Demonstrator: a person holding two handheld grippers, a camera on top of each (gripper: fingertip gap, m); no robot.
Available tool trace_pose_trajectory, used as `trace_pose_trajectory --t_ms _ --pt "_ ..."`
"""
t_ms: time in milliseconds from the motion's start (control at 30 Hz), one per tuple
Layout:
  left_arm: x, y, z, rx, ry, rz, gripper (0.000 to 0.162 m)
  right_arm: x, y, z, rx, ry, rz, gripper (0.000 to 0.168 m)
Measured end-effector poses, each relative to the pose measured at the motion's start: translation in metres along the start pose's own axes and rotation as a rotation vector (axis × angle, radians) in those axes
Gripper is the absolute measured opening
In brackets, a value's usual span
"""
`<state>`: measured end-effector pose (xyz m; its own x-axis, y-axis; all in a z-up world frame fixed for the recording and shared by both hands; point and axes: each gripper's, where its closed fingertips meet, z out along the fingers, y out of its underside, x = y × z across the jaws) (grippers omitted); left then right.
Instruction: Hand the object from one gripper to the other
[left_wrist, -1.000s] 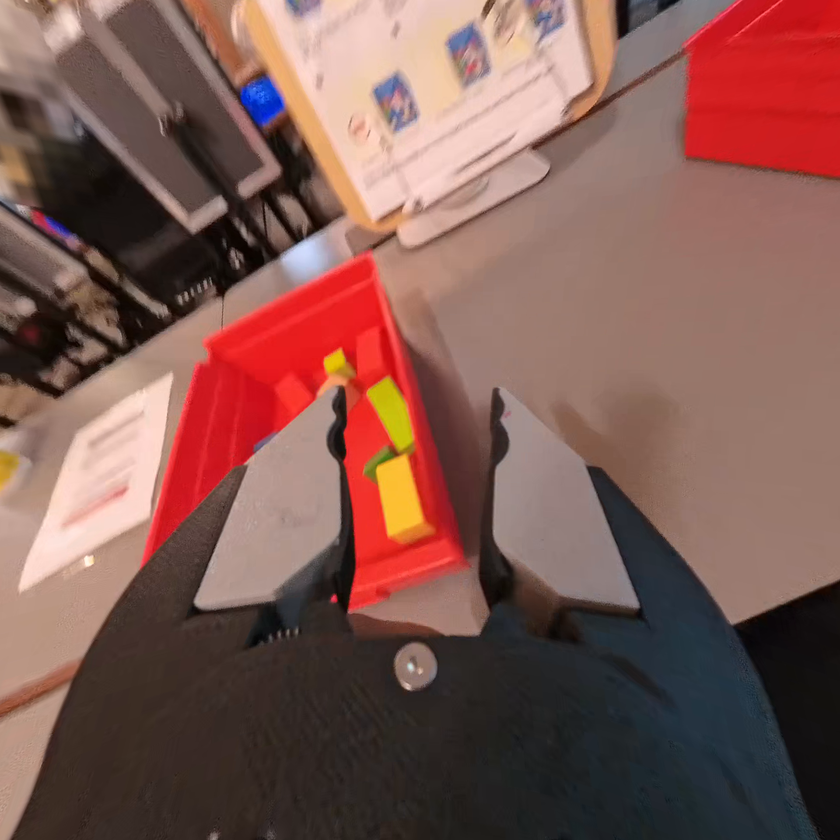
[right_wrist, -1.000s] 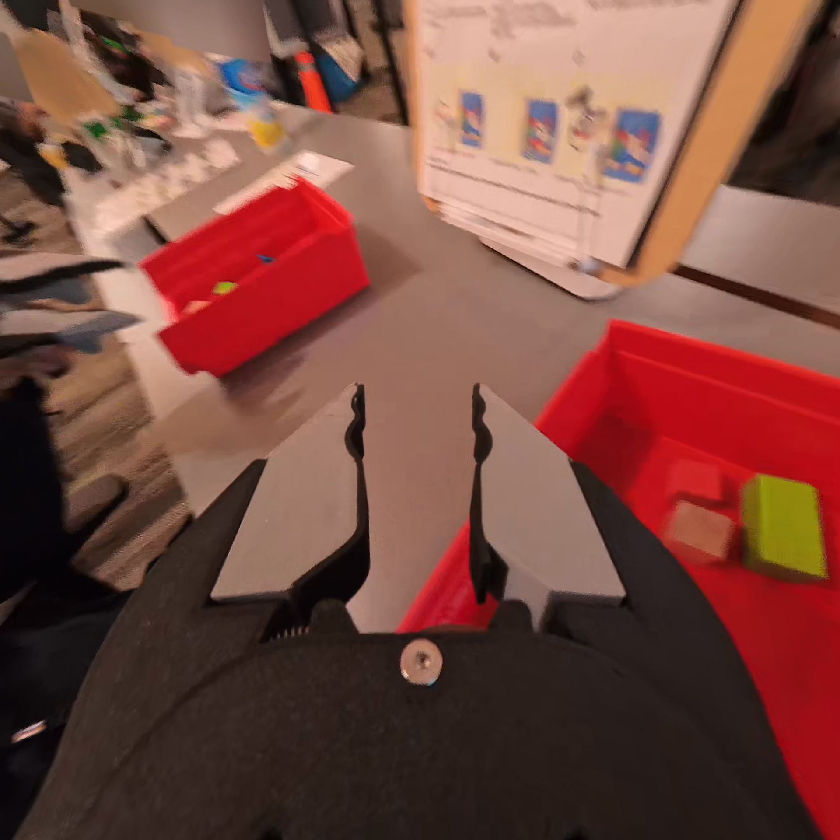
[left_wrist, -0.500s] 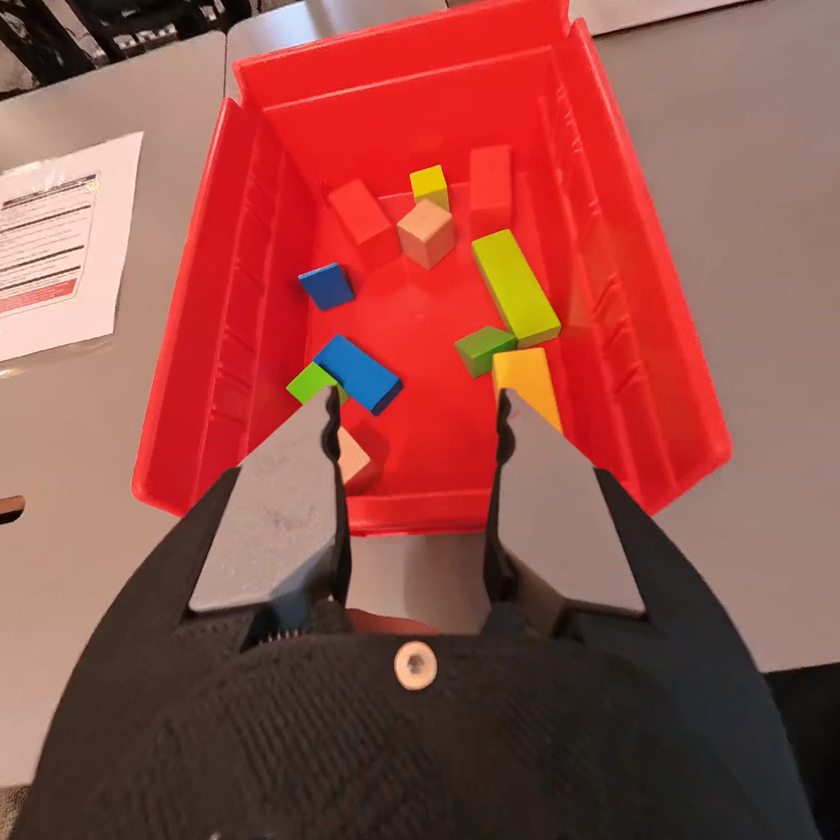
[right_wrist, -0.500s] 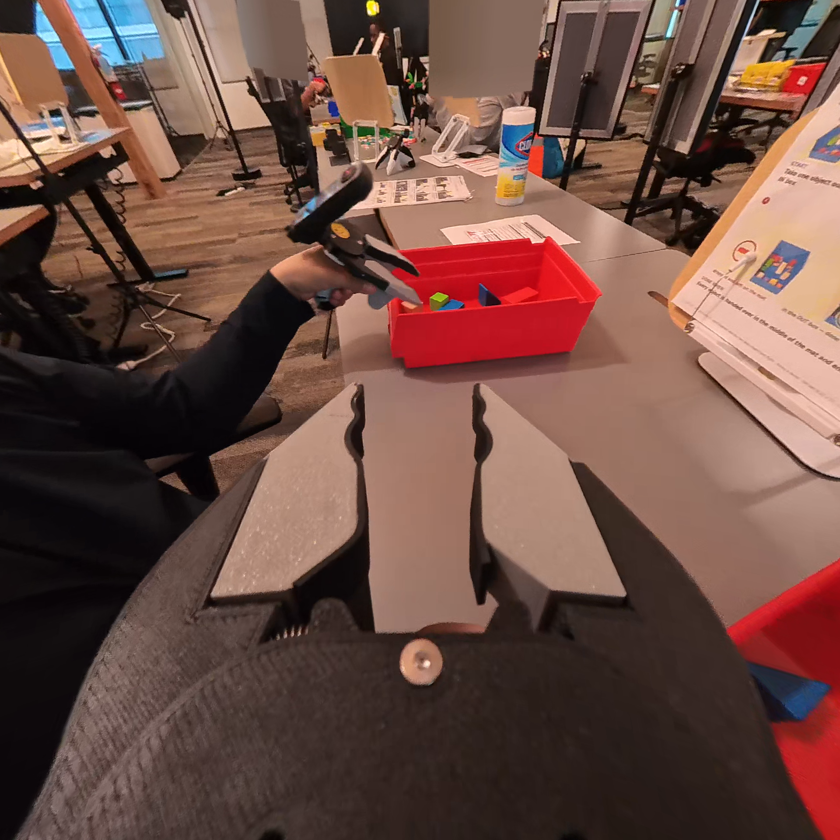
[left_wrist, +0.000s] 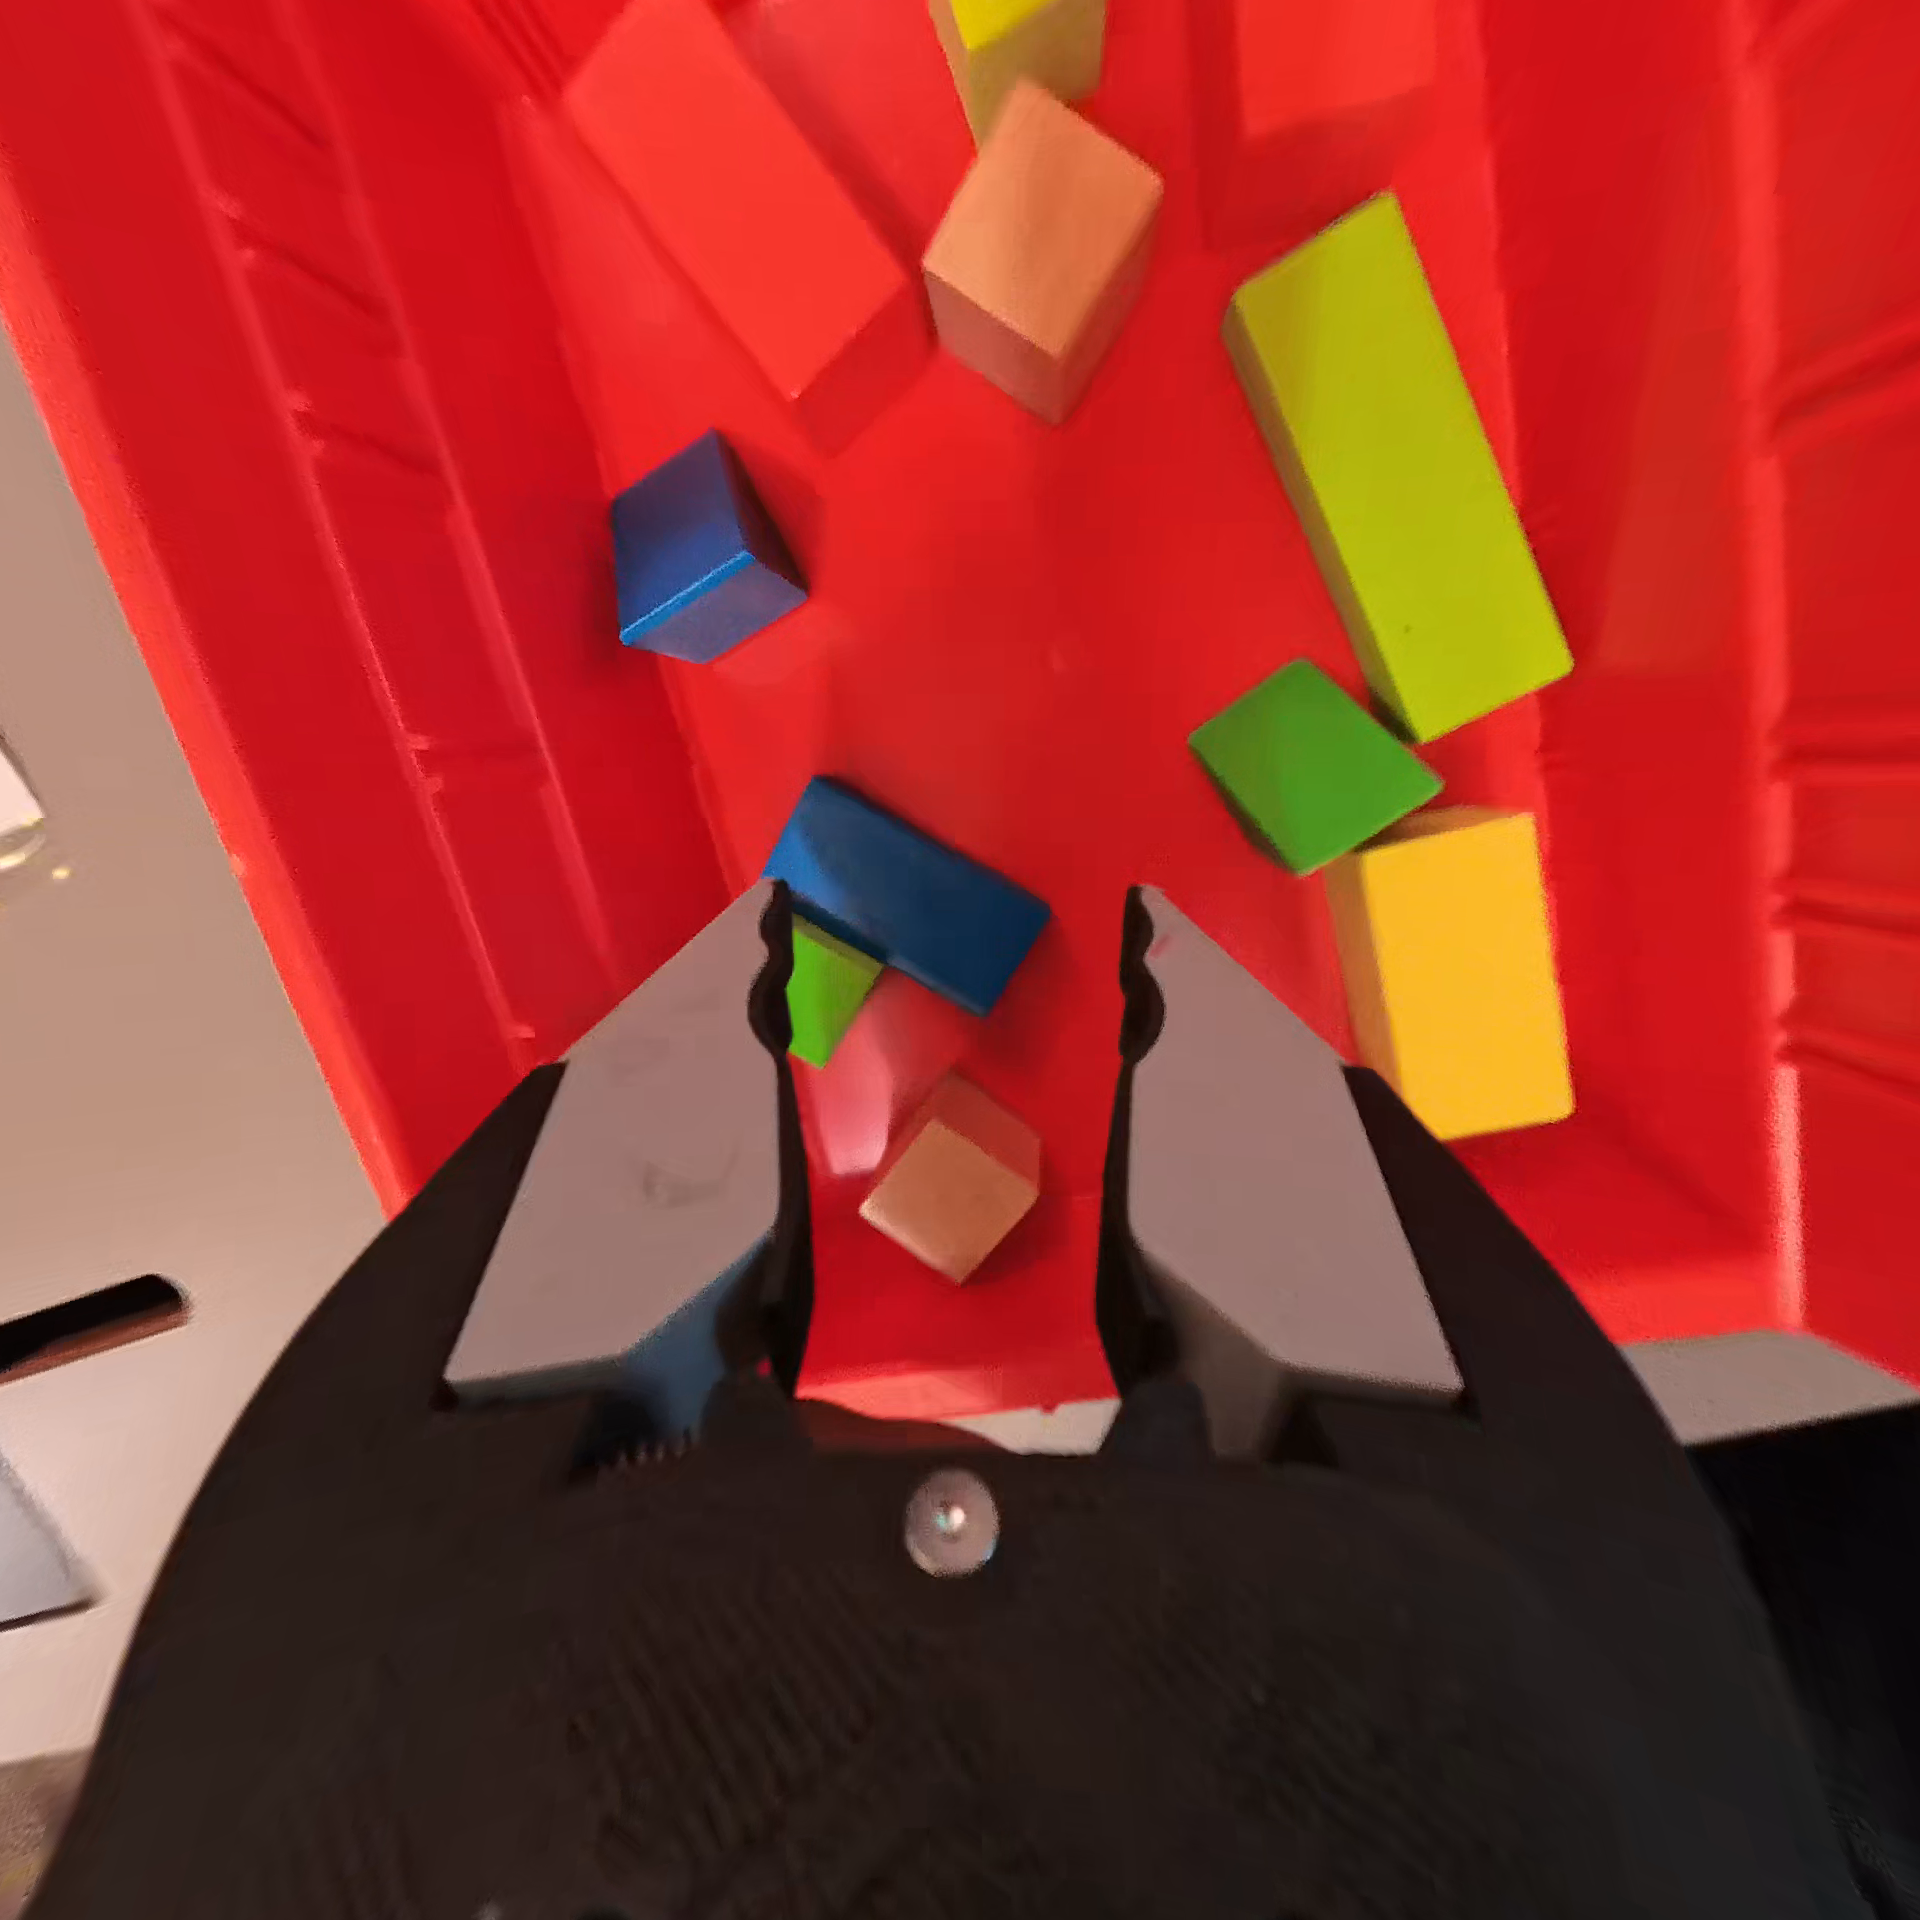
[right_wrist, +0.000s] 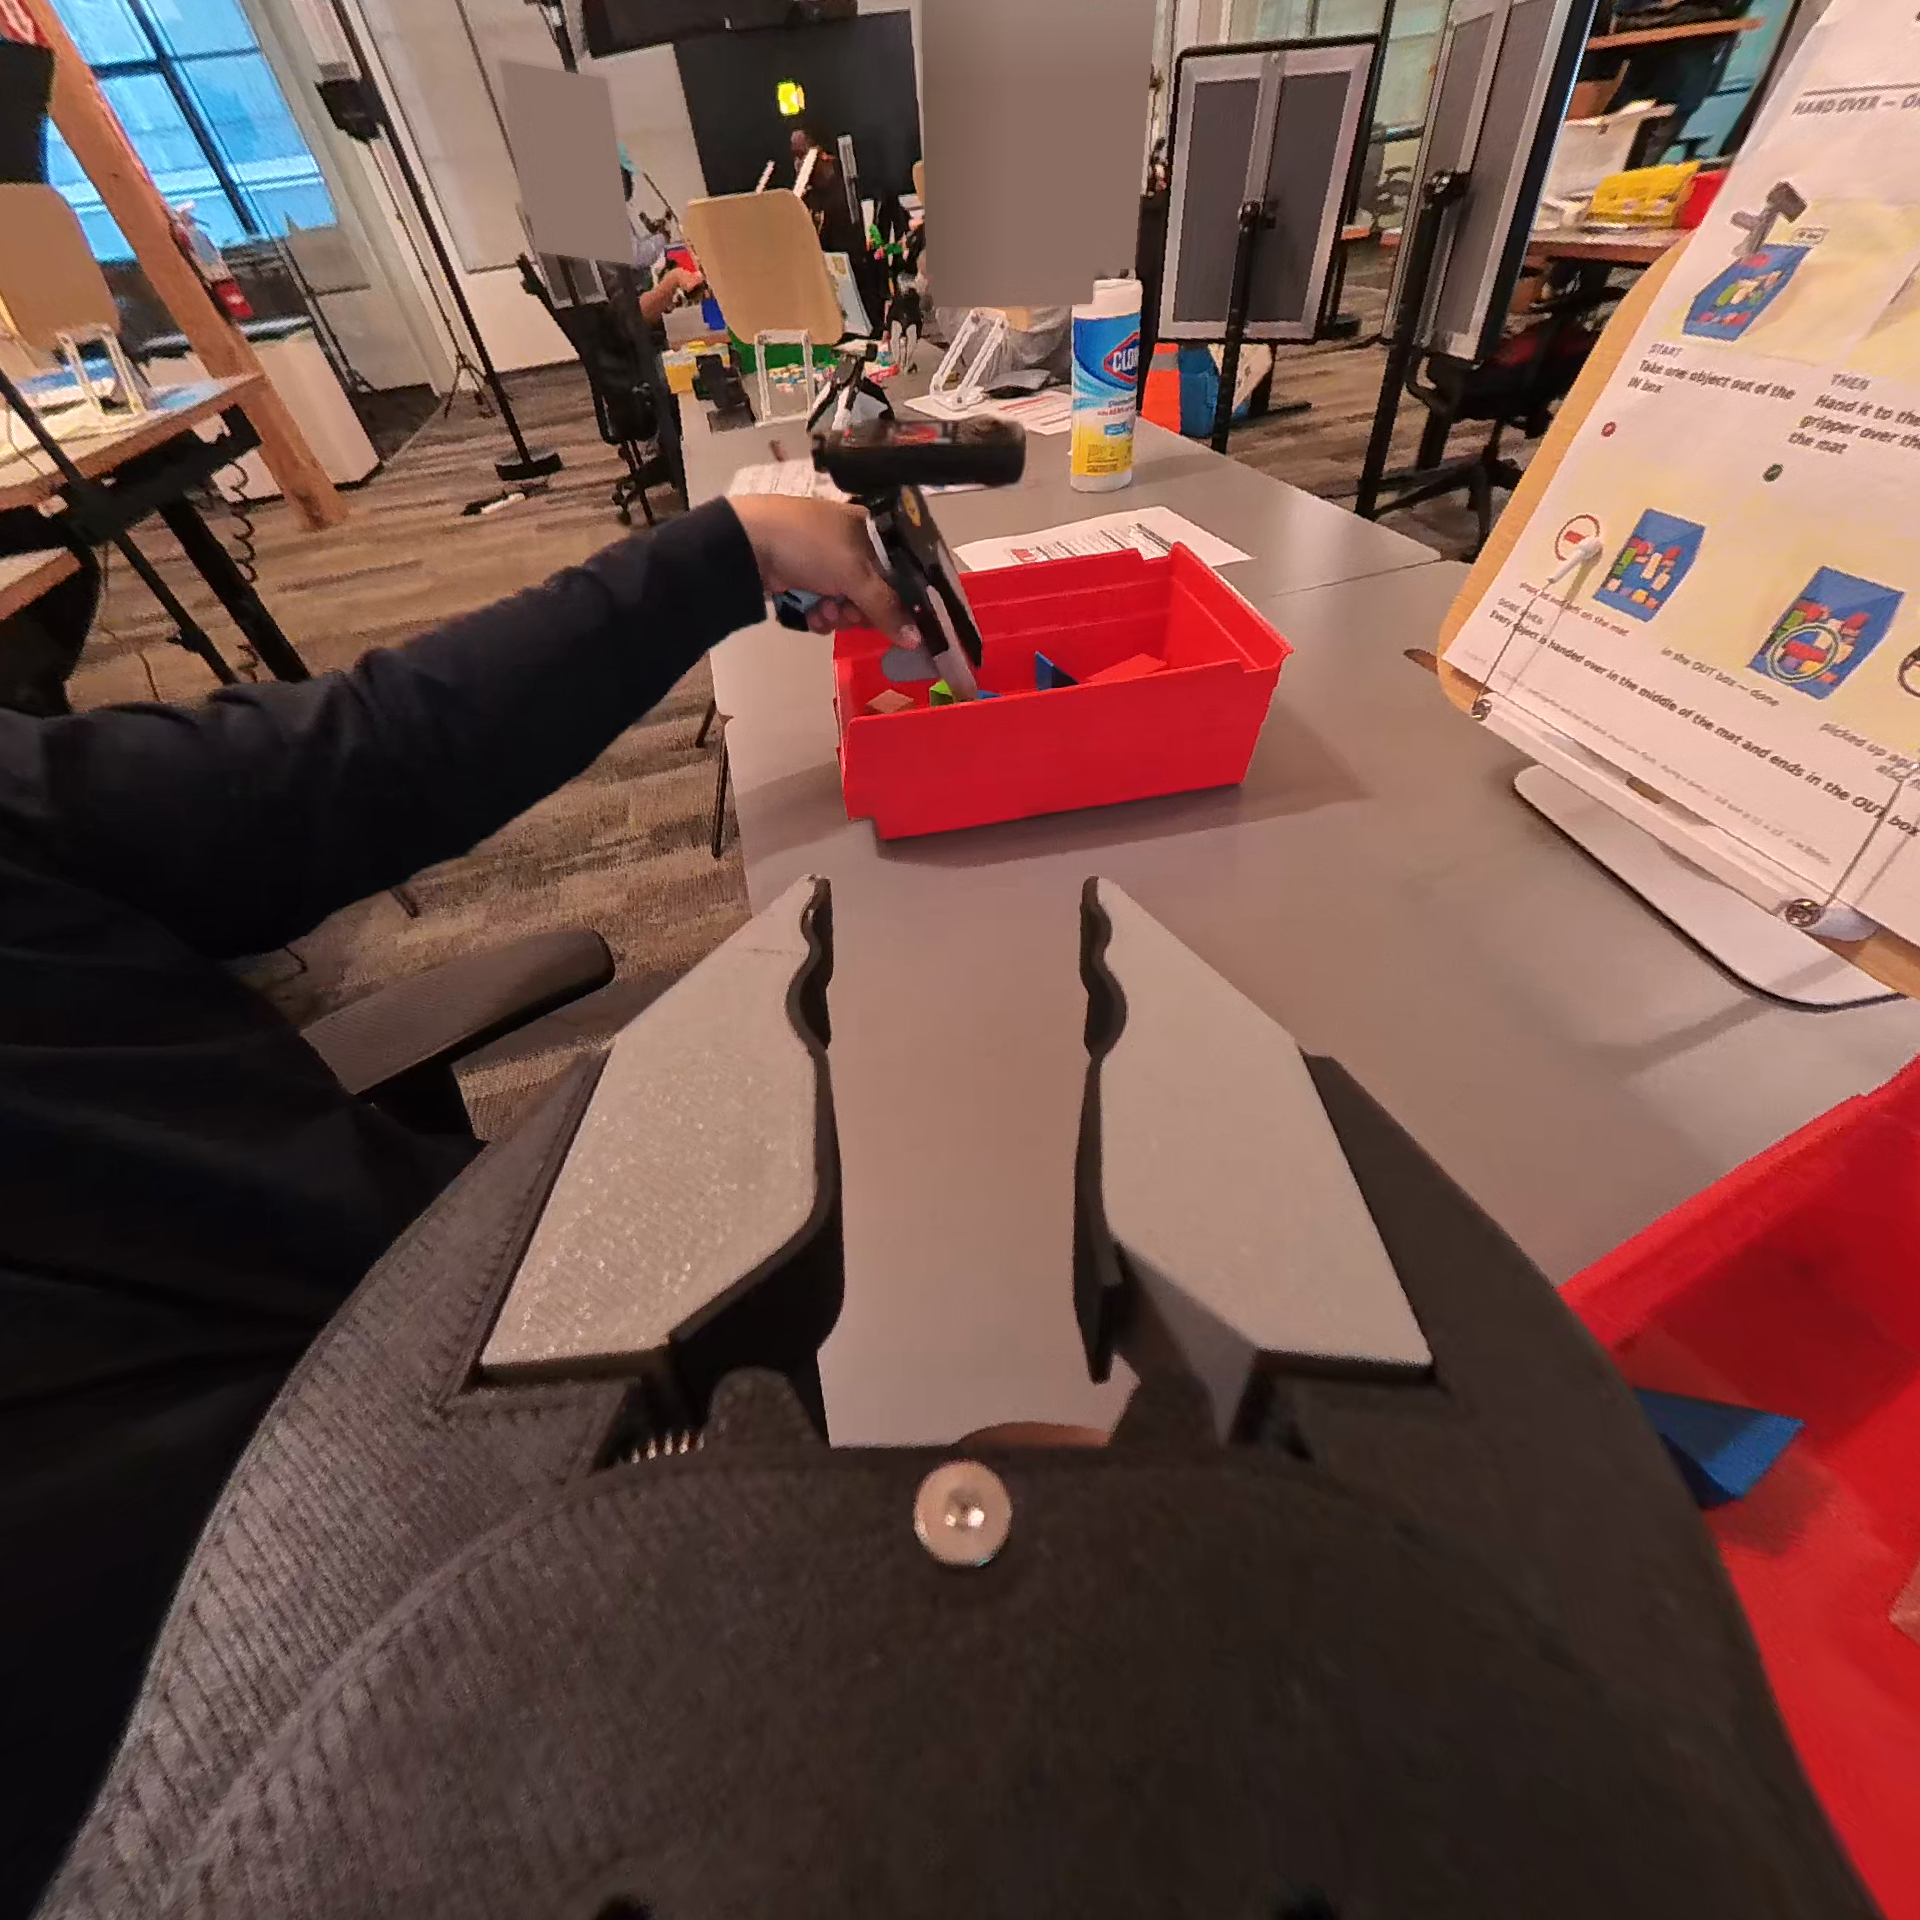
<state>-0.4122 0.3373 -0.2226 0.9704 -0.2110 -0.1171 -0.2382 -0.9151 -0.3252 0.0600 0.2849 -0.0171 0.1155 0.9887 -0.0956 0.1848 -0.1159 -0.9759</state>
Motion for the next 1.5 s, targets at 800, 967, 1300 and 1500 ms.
trace_pose_trajectory --t_ms 800,967,1300,1500 --pt "-0.007 0.027 0.034 -0.332 0.128 0.428 0.079 -0.003 0.008 0.016 -0.025 -0.062 -0.003 0.046" --pt "-0.007 0.024 0.037 -0.365 0.163 0.423 0.081 -0.009 0.013 0.020 -0.054 -0.078 -0.028 0.046" --pt "0.003 0.023 0.033 -0.301 0.148 0.588 0.065 -0.015 0.015 0.019 -0.063 -0.101 -0.067 0.046" --pt "-0.002 0.016 0.024 -0.247 -0.055 0.778 0.065 -0.020 0.015 0.021 -0.064 -0.117 -0.069 0.046"
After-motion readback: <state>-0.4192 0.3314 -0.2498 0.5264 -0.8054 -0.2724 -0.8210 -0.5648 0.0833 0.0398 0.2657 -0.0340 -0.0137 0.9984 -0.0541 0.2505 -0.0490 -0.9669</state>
